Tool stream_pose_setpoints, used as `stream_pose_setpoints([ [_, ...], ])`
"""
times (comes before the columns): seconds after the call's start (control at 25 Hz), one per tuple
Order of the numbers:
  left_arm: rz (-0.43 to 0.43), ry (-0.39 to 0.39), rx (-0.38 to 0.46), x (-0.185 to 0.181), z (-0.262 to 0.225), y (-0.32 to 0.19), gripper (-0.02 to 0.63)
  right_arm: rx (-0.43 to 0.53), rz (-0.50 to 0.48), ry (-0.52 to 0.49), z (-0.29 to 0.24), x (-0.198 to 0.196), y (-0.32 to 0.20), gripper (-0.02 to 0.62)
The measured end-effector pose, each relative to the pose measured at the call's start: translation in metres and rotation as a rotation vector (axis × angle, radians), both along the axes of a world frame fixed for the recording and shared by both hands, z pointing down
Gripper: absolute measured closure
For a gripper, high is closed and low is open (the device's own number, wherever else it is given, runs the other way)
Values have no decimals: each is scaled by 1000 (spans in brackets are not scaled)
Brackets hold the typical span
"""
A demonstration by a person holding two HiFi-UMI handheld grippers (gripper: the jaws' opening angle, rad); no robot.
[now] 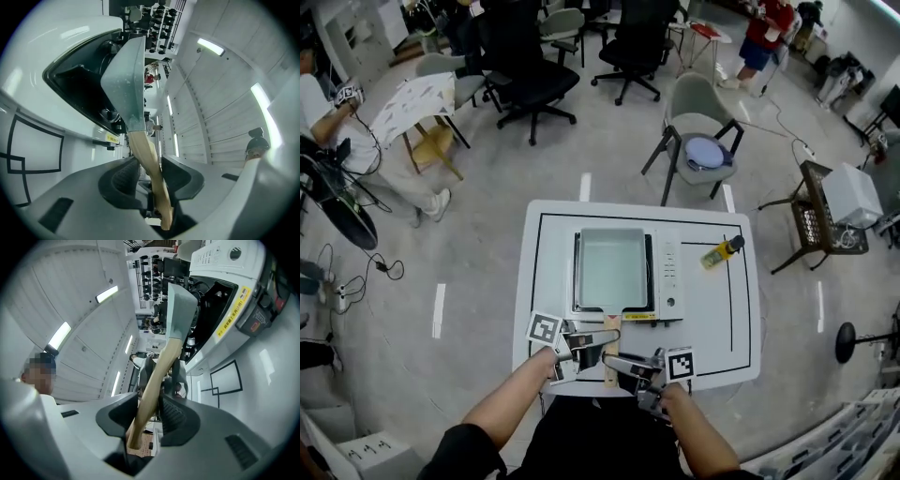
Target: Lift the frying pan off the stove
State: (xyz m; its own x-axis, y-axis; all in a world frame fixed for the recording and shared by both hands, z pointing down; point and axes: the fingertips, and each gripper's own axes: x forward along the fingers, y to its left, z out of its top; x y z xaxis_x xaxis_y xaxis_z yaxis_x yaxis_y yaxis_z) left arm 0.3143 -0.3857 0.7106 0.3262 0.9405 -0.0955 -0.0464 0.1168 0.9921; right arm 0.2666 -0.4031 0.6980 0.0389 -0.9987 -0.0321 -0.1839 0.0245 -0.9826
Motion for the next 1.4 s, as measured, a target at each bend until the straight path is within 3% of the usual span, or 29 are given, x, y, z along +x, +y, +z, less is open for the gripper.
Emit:
stream_pose_setpoints([
  [0.36, -1, 44, -46, -21, -66, -12, 453, 28, 28, 65, -57, -19, -12, 445],
  [0.6, -41, 130, -36, -30, -112, -5, 453, 47, 2, 131, -103, -29, 0, 440],
  [0.92, -129, 197, -42, -77, -153, 40, 453, 94, -16, 182, -144, -77, 52, 437],
  [1.4, -216, 177, 0, -167, -160, 124, 453, 112, -135, 212, -152, -167, 141, 433],
])
